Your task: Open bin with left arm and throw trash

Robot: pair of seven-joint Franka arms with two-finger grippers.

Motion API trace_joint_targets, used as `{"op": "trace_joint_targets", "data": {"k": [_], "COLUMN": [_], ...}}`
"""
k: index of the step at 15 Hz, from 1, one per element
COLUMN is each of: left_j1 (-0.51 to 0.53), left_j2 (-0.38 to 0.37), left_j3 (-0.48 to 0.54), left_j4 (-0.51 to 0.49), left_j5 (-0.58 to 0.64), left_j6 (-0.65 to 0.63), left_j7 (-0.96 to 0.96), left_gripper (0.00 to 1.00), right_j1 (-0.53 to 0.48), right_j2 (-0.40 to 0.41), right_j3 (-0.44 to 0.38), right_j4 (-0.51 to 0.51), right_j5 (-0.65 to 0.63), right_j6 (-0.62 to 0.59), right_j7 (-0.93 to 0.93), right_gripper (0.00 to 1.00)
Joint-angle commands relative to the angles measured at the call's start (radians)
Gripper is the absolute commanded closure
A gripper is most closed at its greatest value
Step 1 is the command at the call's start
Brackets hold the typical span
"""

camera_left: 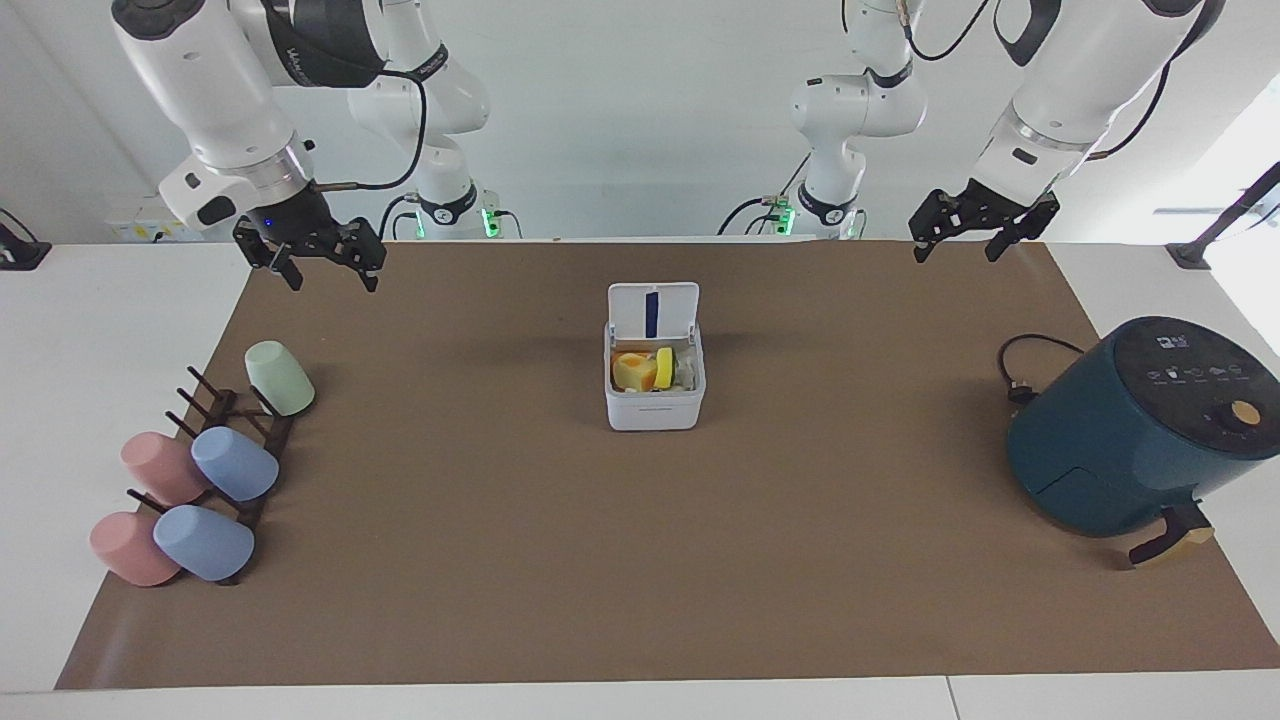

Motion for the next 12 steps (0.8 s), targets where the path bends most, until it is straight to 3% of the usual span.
{"op": "trace_joint_targets", "data": {"k": [1,12], "left_j1": [0.008,0.0], "left_j2": [0.004,0.002], "left_j3": [-0.008,-0.01], "left_j4": [0.006,0.002], "left_j5": [0.005,0.005], "left_j6": [-0.001,-0.002], "left_j7": [-0.009,-0.015], "left_gripper": [0.0,0.0], "right_j1": [-0.005,-0.014], "right_j2": [0.004,0.011], "right_j3": [0.012,0.01], "right_j4": [0.034,0.049], "right_j5": [-0.016,-0.025], "right_j6": [-0.033,-0.06], "right_j7": [-0.018,-0.02], "right_gripper": [0.0,0.0]}}
